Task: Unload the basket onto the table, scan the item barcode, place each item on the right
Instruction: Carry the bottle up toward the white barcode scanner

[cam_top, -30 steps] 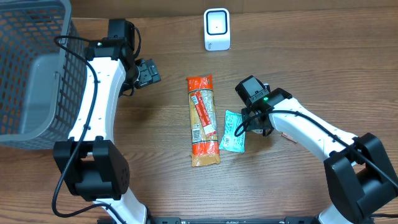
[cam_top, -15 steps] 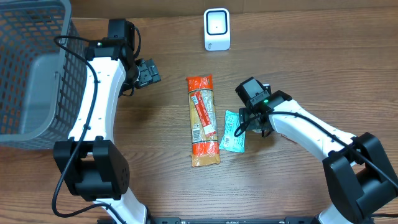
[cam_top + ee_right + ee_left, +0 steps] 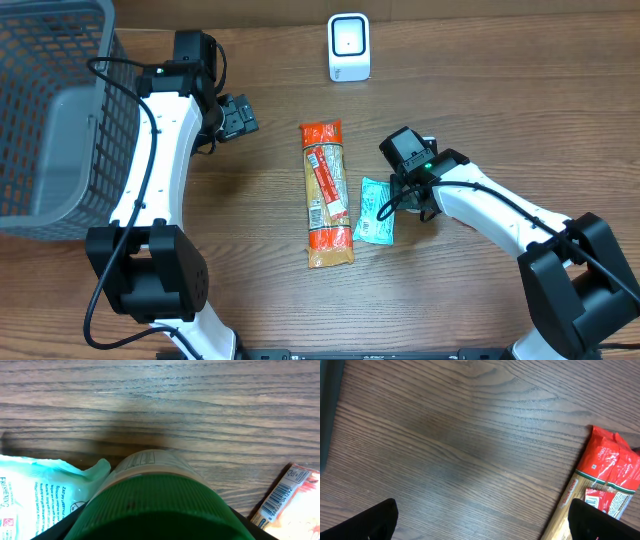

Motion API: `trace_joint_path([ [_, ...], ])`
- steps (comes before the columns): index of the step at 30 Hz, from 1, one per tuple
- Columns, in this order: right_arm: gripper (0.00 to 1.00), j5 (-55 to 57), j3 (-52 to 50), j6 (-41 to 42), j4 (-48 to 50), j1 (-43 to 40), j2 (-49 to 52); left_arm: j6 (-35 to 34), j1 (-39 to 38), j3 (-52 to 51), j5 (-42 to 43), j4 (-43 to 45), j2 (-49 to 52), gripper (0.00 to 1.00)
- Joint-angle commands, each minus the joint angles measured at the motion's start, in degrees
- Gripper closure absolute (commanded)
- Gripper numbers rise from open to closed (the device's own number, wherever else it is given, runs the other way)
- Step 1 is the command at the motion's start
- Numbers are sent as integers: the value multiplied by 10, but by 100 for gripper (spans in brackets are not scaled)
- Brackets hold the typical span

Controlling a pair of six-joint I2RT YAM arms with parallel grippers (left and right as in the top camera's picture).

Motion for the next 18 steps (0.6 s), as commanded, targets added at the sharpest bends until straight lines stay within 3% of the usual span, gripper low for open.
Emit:
trace_joint_path([
  [1,61,3,14,0,-16,-2,-1,11,0,9,-1,1,-13,0],
  [5,61,2,60,-23,-43,-2,-12,11,0,9,-1,1,-13,0],
  [10,74,-5,136,-46,-99,-2,-23,11,-1,9,-1,1,-13,0],
  [18,74,-84,276,-78,-194,-11,-23,11,-1,9,-1,1,-13,0],
])
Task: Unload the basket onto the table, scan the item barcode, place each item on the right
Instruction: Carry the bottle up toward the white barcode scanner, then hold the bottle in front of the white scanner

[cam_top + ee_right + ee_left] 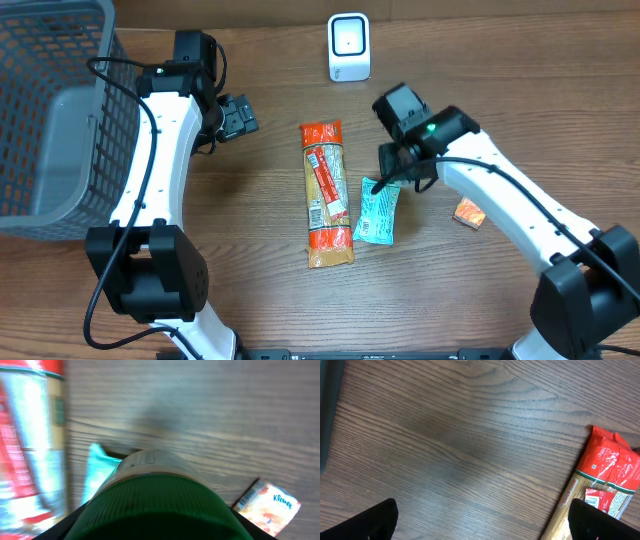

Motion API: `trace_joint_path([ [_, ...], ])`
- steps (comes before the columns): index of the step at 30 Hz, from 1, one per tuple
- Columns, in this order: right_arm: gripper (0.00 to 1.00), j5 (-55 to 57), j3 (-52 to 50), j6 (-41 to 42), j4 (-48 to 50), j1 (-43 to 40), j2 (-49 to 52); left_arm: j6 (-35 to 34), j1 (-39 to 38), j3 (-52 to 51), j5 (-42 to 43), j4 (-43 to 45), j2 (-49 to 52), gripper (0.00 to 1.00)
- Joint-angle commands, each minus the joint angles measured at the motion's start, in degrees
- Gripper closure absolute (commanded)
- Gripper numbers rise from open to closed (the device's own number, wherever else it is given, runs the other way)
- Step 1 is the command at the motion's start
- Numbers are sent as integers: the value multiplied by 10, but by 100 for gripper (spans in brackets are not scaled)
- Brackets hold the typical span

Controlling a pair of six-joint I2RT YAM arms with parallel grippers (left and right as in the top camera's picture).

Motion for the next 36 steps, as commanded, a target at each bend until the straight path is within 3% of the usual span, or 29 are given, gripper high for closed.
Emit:
trace_joint_path([
  [1,74,-39,67,-18,-13,-12,-22,11,-1,9,-1,1,-13,0],
  [17,73,-99,390,-63,-188,-59,80,11,-1,9,-1,1,-13,0],
  [25,76,-97,390,-76,-29,-59,166,11,-1,9,-1,1,-13,0],
  [29,71,-96,390,-76,71,-59,208,11,-1,9,-1,1,-13,0],
  [36,77,-69,389,-76,233,-59,267,11,-1,9,-1,1,-13,0],
])
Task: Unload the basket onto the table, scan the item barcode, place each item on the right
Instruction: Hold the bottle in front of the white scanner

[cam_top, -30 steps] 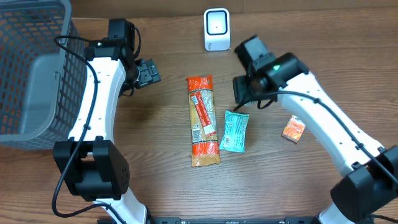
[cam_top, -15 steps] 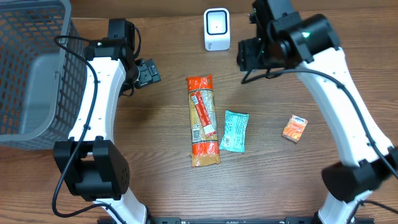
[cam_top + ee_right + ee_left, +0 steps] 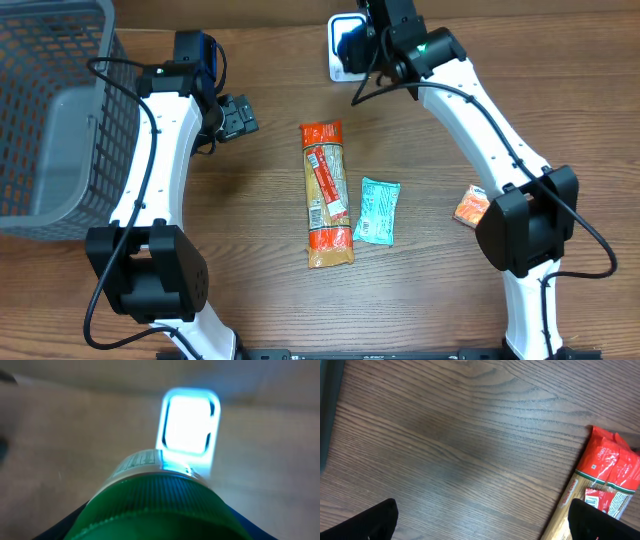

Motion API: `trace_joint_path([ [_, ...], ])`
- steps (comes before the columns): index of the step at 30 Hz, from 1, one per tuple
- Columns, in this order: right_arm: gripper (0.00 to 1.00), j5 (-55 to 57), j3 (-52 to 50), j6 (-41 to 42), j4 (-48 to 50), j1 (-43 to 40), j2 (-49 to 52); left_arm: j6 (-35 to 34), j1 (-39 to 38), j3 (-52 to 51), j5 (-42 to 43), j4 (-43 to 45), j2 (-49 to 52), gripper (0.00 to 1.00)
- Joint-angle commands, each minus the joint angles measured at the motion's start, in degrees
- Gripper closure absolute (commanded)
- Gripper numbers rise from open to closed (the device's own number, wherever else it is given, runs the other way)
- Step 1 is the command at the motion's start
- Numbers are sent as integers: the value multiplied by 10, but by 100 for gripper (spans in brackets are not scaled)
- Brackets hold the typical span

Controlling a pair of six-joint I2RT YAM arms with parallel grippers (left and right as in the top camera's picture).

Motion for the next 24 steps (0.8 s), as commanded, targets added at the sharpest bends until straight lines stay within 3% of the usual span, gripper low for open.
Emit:
trace_joint_path([
  [1,77,23,13,-3,57,-1,32,11,-1,9,-1,1,-13,0],
  [15,76,95,8,-2,362,-2,145,11,-1,9,-1,1,-13,0],
  [24,76,104,7,-15,449,-2,151,11,-1,9,-1,1,-13,1],
])
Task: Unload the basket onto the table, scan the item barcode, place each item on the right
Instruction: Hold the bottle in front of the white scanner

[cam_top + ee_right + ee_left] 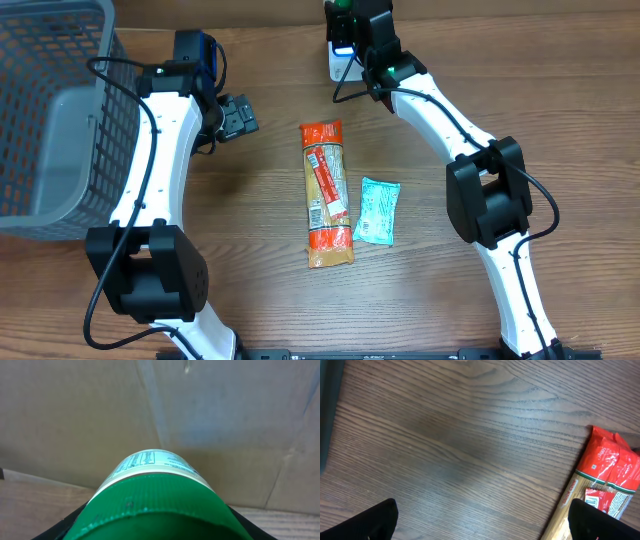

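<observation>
My right gripper (157,527) is shut on a jar with a green ribbed lid (155,505) and a white label; the lid fills the lower half of the right wrist view, with a brown cardboard wall behind it. Overhead, the right gripper (352,25) sits at the table's far edge with the jar's green lid (343,6) showing. It is over the white scanner (340,68), which is mostly hidden. My left gripper (236,117) stands open over bare wood; its dark fingertips (375,520) frame the table.
A long red and tan pasta packet (325,195) lies mid-table, its red end also showing (612,480). A teal packet (378,211) lies right of it. A grey wire basket (50,110) stands at the left edge. The right arm stretches across the right half.
My right gripper with the jar has moved further back, from just in front of the glowing scanner to over it at the table's far edge. It now faces the cardboard wall. The left arm is unchanged.
My right gripper was shut on the green-lidded jar, low on the table by the teal packet. Then it was higher, near the pasta packet. After that the jar faced the lit scanner, and now it is over the scanner at the back. The left gripper stayed open and still.
</observation>
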Motion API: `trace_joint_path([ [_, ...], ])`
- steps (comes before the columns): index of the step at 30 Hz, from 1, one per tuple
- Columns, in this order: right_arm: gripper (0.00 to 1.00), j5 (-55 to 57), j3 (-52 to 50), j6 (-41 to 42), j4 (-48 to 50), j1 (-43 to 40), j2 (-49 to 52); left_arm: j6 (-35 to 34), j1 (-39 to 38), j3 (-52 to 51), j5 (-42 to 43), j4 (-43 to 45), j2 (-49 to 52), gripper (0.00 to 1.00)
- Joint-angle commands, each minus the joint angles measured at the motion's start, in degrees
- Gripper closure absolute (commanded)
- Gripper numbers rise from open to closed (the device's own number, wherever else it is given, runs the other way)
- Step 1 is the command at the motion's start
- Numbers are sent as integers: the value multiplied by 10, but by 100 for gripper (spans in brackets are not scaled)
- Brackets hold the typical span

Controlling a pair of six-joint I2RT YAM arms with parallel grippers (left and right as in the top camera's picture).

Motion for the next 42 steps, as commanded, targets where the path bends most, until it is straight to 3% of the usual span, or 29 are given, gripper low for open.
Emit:
trace_joint_path([
  [1,76,12,9,-28,42,-2,1,11,-1,9,-1,1,-13,0],
  [5,76,24,9,-83,90,-2,26,11,-1,9,-1,1,-13,0],
  [14,76,27,9,-166,94,-2,34,11,-1,9,-1,1,-13,0],
  [21,76,27,9,-170,88,-5,38,11,-1,9,-1,1,-13,0],
  [27,76,27,9,-224,85,-6,54,11,-1,9,-1,1,-13,0],
  [42,76,28,9,-228,99,-7,69,11,-1,9,-1,1,-13,0],
])
